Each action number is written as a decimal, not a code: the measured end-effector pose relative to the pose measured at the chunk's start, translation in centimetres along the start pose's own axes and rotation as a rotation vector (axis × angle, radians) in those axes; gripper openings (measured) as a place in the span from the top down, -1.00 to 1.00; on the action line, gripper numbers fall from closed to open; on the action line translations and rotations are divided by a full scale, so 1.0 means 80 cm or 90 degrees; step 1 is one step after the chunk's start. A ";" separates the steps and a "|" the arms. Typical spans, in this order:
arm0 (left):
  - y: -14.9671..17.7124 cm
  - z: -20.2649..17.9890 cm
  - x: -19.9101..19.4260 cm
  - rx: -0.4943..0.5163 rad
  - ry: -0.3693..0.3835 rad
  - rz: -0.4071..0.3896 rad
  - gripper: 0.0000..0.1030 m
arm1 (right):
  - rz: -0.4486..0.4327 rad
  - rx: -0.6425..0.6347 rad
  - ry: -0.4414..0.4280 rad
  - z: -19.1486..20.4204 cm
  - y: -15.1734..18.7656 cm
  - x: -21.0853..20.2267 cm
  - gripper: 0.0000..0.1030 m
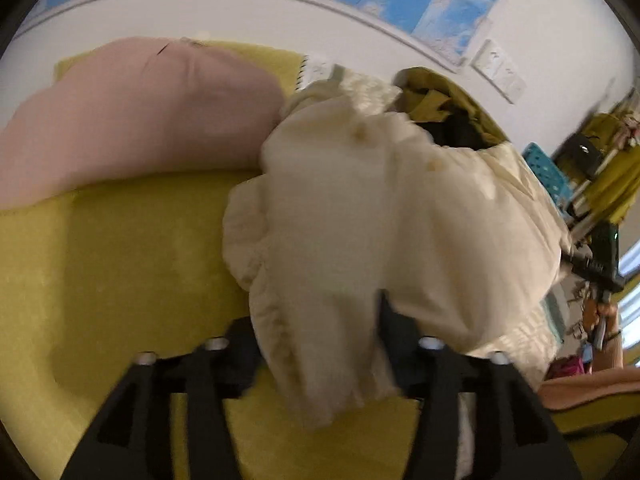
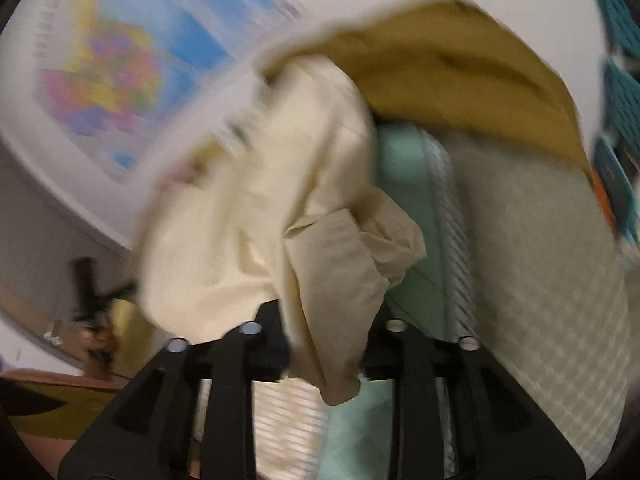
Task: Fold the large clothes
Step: 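Lower the folded cream garment onto the bed and open both grippers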
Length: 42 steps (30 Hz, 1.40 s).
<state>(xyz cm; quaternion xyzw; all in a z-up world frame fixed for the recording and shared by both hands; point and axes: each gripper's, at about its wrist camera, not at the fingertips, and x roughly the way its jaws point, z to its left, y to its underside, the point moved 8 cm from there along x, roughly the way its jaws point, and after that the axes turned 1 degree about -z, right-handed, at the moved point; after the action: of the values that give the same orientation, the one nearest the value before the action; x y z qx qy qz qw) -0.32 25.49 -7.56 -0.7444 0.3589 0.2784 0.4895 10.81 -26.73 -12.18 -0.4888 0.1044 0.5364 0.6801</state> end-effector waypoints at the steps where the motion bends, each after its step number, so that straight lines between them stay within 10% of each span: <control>1: -0.004 0.001 -0.003 -0.001 -0.006 -0.007 -0.37 | -0.003 0.016 -0.009 -0.007 0.002 0.002 0.19; 8: -0.064 -0.018 -0.064 0.070 -0.127 -0.142 -0.76 | -0.129 0.006 0.043 0.000 -0.037 -0.054 -0.60; 14: -0.086 -0.076 -0.012 0.177 -0.133 -0.115 -0.85 | -0.138 -0.081 0.075 0.026 -0.070 -0.033 -0.60; 16: -0.087 -0.080 0.025 0.177 -0.141 -0.072 -0.84 | -0.114 -0.083 0.090 0.023 -0.081 -0.004 -0.52; 21: -0.088 -0.058 0.083 0.158 -0.184 -0.014 -0.60 | -0.045 -0.092 0.046 0.034 -0.088 0.055 0.51; 28: -0.095 -0.044 0.092 0.140 -0.192 -0.017 -0.53 | -0.044 -0.037 0.050 -0.003 -0.114 0.075 0.76; 33: -0.095 -0.040 0.090 0.116 -0.173 -0.037 -0.57 | -0.037 -0.013 0.100 -0.016 -0.100 0.068 0.12; 42: -0.085 -0.080 0.047 0.155 -0.218 -0.101 -0.57 | -0.197 -0.111 0.071 0.069 -0.094 -0.041 -0.31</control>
<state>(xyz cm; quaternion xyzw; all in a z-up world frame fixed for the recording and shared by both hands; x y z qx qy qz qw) 7.75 20.37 -4.50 -0.6476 0.2416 0.3158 0.6500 13.65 -24.11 -3.12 -0.5847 0.0187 0.4047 0.7028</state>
